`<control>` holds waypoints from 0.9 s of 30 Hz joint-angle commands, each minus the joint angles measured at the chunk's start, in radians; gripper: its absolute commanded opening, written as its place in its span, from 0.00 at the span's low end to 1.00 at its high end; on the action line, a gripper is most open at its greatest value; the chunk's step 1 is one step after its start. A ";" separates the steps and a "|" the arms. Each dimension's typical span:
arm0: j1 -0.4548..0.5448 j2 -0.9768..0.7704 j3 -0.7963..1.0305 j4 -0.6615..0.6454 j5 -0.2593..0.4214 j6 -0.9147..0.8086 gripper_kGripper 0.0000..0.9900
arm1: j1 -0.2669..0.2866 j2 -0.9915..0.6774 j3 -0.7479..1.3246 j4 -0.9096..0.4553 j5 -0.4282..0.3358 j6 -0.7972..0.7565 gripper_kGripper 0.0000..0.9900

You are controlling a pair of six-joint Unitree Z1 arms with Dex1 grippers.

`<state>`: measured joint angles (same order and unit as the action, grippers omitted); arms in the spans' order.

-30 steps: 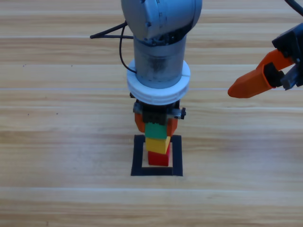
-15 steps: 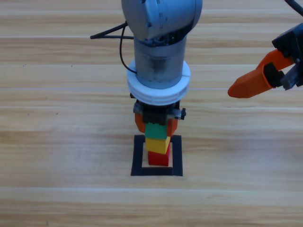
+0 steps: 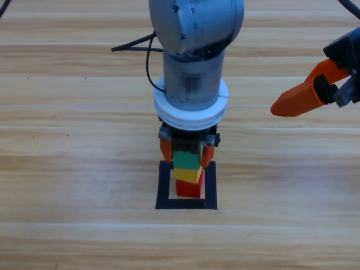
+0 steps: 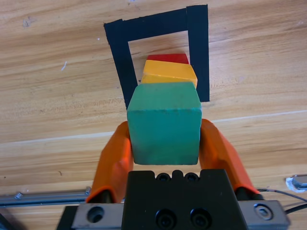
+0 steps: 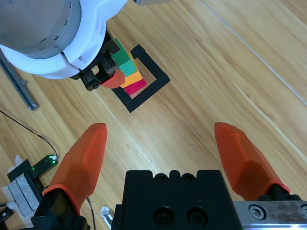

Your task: Stack the blocks in the rectangular block: red at the bottom, yellow in the middle, green on top

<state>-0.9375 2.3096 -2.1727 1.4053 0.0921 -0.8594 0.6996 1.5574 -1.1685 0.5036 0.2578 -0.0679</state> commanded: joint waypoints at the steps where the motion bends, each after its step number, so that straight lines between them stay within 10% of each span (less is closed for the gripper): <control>1: -0.049 0.022 0.027 -0.008 0.001 -0.027 1.00 | -0.020 0.020 0.029 -0.016 0.004 -0.001 1.00; 18: -0.046 -0.363 0.047 0.007 0.150 -0.007 1.00 | -0.020 0.018 0.029 -0.016 0.008 0.000 1.00; 27: 0.055 -0.665 0.315 -0.062 0.394 0.062 1.00 | -0.022 0.020 0.029 -0.017 0.006 0.007 1.00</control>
<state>-0.9664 1.6852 -1.9899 1.4057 0.4076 -0.8540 0.6996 1.5574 -1.1685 0.5036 0.2579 -0.0679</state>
